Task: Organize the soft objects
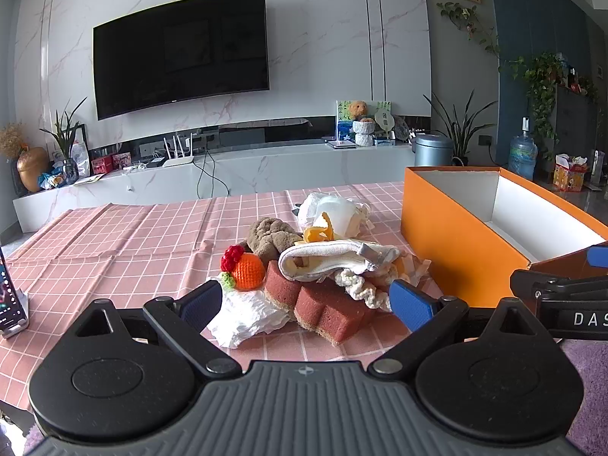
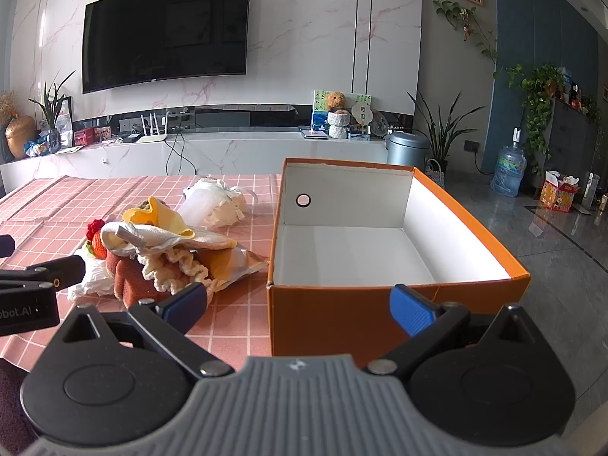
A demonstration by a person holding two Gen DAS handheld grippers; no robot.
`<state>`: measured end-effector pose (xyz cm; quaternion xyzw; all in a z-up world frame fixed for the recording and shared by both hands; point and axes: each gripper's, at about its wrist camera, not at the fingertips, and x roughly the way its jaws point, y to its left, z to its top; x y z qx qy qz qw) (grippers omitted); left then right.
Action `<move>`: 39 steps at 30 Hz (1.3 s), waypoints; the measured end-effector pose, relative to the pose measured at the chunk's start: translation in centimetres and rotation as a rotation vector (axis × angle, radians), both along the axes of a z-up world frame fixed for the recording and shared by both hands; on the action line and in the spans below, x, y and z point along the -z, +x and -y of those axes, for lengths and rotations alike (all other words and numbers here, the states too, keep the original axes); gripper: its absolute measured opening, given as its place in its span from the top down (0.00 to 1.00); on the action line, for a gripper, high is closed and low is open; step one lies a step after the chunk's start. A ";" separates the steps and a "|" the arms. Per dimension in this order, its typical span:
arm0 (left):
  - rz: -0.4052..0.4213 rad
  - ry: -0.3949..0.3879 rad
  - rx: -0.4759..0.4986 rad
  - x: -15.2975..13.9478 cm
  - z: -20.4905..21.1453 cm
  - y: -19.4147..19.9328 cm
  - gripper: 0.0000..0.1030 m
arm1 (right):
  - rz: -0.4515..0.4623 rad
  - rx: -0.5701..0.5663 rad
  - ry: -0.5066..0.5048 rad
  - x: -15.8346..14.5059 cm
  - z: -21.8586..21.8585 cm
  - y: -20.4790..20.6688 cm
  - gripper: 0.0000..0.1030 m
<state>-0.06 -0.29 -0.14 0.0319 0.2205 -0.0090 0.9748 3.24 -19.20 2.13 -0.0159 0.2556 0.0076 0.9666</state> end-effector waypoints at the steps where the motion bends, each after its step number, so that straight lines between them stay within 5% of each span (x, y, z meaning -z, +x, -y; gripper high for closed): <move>1: 0.000 0.000 0.000 0.0 0.0 0.0 0.00 | 0.000 0.000 0.000 0.0 0.0 0.0 0.02; 39: -0.010 -0.001 -0.007 0.1 -0.2 -0.1 0.00 | -0.008 0.002 0.005 0.0 0.5 -0.2 0.02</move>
